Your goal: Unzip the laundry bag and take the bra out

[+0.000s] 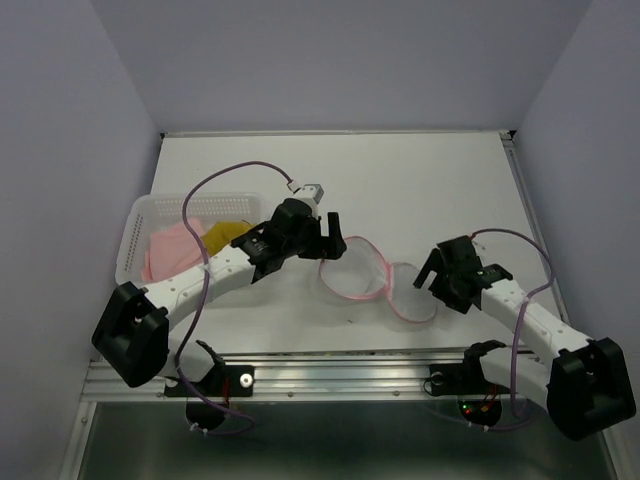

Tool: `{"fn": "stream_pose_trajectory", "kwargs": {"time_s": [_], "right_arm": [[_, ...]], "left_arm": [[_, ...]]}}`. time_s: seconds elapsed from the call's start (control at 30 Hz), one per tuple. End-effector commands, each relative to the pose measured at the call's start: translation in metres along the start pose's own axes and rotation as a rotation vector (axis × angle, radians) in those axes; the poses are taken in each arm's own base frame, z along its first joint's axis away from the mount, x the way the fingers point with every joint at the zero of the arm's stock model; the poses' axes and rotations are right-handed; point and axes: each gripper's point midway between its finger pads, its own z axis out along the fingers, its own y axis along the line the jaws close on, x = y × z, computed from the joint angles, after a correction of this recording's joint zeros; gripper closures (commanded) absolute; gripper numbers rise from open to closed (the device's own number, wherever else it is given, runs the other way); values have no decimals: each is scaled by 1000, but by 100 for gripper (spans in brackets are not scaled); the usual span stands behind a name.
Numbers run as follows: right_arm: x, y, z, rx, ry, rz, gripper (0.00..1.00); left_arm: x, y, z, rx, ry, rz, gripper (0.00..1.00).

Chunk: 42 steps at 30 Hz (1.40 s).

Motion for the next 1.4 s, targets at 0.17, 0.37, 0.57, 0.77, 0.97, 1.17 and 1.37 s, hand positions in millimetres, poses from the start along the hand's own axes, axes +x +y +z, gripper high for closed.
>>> {"fn": "stream_pose_trajectory", "kwargs": {"time_s": [0.17,0.37,0.57,0.77,0.97,1.17,1.37], "right_arm": [[35,1,22,-57,119,123,14],[45,-1,31,-77,142,141,46],[30,-1,30,-70,74,127,89],[-31,7,2,-35,-120,49,99],[-73,22,-23,-42,-230,-25,99],[-106,26,-46,-6,-318,-108,99],[-133,34,-67,8,-378,-135,99]], "left_arm": [[4,8,16,-32,-5,24,1],[5,17,19,-74,-15,28,2],[11,22,20,-87,-3,22,2],[22,31,24,-112,19,12,2],[28,38,26,-139,28,1,2],[25,38,29,-139,9,-15,2],[-2,28,11,-120,-84,-38,3]]}}
